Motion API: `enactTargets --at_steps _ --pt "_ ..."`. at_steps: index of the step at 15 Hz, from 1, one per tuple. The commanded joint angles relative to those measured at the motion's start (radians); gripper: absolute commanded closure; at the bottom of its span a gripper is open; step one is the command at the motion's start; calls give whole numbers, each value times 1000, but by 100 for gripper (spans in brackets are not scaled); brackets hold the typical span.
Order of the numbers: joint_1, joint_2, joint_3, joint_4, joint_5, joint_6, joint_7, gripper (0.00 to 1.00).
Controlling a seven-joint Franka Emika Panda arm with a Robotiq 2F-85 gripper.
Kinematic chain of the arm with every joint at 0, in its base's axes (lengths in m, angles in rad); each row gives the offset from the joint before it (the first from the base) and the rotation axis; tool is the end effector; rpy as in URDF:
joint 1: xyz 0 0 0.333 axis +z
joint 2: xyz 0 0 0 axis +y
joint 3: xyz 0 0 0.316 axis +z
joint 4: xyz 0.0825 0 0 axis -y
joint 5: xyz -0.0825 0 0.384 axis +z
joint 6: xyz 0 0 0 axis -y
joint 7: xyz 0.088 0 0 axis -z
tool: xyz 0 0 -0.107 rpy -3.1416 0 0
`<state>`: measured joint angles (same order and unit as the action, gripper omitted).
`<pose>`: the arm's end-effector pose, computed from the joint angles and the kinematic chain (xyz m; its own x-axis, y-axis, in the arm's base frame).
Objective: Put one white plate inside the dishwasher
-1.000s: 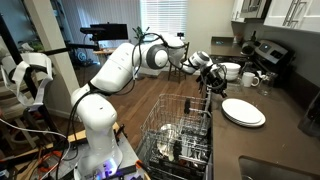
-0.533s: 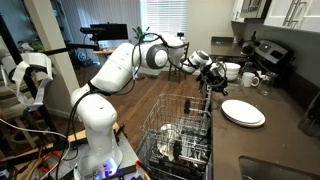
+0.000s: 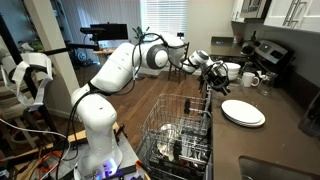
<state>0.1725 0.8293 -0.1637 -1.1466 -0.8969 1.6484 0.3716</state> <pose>0.7415 -0.0336 0.3294 0.9927 -0.1151 -0.0365 -0.0270 -0.5061 0.8621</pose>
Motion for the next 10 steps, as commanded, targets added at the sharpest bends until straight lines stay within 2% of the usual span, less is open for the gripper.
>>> enactTargets --at_steps 1,3,4,5,7,10 --pt "-23 -24 19 -23 -12 55 -27 37" --pt "-27 -22 17 -24 -8 63 -26 24" --pt "-32 -22 17 -26 -5 68 -26 21" --pt "-35 -20 15 -25 -4 67 -23 24" --pt "-46 -21 16 -29 0 72 -22 18" --pt "-59 -23 18 -39 4 88 -17 24"
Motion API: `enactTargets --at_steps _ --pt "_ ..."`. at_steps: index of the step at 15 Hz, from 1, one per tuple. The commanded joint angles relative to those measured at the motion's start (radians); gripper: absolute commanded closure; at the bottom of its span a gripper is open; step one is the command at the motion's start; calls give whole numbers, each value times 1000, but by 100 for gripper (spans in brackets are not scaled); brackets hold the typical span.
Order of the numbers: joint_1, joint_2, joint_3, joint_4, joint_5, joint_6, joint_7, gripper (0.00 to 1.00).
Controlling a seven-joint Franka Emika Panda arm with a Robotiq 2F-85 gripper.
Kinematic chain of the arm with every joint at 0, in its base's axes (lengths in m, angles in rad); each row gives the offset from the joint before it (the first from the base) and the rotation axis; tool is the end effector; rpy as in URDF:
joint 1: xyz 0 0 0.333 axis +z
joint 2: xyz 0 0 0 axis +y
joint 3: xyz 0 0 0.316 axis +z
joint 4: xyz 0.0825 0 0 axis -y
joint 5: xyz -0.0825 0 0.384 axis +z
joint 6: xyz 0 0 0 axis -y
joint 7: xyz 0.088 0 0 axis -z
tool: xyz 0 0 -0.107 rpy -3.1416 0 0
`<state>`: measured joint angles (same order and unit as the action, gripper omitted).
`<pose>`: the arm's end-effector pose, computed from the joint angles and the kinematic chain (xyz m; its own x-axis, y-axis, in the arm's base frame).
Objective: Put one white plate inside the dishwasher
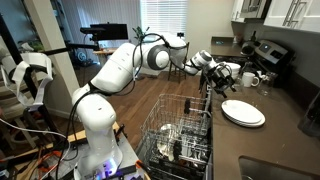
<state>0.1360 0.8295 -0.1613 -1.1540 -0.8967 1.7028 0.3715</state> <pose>0.7446 -0.0554 0.3261 0.9940 -0.1075 -0.0184 -0.0408 -0.5230 0.8513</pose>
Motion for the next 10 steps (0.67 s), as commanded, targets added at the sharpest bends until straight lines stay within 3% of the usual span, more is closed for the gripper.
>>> enactTargets --at_steps 1,6,9,10 --pt "-25 -23 16 -34 4 38 -16 31" --pt "-32 -24 21 -41 9 62 -11 17" --pt "-31 -25 24 -48 11 74 -8 20" --pt "-32 -25 25 -50 12 76 -8 26"
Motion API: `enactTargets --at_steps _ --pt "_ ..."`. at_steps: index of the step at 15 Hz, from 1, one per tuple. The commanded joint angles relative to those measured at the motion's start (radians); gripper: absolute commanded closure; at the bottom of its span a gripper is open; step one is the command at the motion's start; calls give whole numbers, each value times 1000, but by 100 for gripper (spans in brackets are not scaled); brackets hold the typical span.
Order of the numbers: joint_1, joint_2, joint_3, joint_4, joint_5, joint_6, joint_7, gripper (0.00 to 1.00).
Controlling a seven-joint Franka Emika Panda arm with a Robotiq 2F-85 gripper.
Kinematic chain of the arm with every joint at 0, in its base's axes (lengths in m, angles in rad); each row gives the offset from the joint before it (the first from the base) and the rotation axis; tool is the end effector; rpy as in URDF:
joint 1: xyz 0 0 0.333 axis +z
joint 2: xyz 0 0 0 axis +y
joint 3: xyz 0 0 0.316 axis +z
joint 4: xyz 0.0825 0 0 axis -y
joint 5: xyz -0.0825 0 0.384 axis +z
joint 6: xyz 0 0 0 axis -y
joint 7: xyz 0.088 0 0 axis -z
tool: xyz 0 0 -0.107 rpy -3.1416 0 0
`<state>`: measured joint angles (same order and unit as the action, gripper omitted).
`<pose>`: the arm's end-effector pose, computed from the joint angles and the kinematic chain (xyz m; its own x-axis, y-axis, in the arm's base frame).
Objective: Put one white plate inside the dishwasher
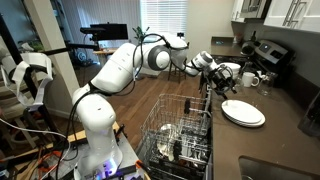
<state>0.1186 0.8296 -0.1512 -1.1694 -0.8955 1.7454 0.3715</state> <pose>0.7460 -0.0604 0.3184 0.9961 -0.0868 -0.0142 -0.0353 -0.5424 0.8394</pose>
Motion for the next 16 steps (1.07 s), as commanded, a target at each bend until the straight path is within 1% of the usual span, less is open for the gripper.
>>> enactTargets --at_steps 1,2,3,4,5,6,7,8,9,11,12,13,14,15,16 --pt "-15 -24 16 -35 12 35 -9 32" --pt "-16 -22 17 -34 14 36 -10 44" --pt "-17 -21 18 -34 16 35 -12 51" --pt "-18 -21 19 -33 19 33 -11 64" --pt "-20 -20 20 -32 25 28 -12 61" --pt "-22 -19 21 -32 32 26 -13 52" --pt "-23 -19 21 -32 36 27 -13 47" --pt "-26 -19 22 -32 45 27 -14 38" --pt "-28 -19 22 -31 54 27 -14 33" --pt "-33 -18 22 -31 66 29 -15 30" --pt "-35 -18 21 -31 71 29 -16 33" --pt "-36 -18 20 -31 75 29 -16 47" --pt "-37 -17 19 -31 81 30 -16 58" --pt "-38 -17 18 -31 87 29 -17 58" --pt "-38 -17 17 -30 91 29 -17 65"
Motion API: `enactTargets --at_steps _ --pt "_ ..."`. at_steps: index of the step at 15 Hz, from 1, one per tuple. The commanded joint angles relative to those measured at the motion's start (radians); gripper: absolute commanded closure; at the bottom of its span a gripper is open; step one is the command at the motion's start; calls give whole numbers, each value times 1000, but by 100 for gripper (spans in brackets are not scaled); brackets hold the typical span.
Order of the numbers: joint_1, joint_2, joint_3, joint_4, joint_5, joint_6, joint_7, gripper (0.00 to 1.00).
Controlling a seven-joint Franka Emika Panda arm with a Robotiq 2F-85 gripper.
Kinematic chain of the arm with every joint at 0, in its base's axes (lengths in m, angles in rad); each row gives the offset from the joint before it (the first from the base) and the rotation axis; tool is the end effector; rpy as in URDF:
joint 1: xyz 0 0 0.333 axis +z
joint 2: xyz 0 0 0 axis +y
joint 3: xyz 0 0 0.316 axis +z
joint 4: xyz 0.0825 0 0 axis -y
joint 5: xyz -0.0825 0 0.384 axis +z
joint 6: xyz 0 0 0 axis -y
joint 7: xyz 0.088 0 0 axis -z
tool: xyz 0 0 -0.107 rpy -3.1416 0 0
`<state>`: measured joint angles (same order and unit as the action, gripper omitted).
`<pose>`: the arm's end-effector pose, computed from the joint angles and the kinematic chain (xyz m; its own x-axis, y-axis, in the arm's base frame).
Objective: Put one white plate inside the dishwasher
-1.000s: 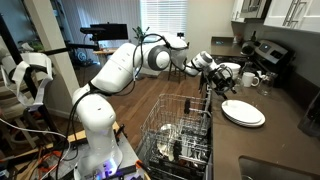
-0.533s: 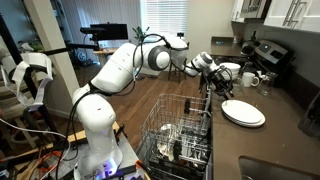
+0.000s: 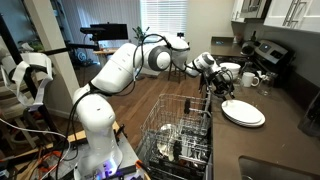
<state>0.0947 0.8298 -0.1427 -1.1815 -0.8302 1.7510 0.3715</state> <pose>0.7413 -0.0706 0.3075 0.9914 -0.1273 -0.0286 -0.0534 -0.5958 0.8013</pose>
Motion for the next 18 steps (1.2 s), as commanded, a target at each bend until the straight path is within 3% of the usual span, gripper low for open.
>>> enactTargets --at_steps 1,4,6,18 --pt "-14 -17 8 -17 27 22 -18 72" --pt "-12 -15 6 -14 32 15 -19 92" --pt "-10 -14 6 -11 36 11 -20 100" --pt "10 -17 -2 -2 33 -33 -20 98"
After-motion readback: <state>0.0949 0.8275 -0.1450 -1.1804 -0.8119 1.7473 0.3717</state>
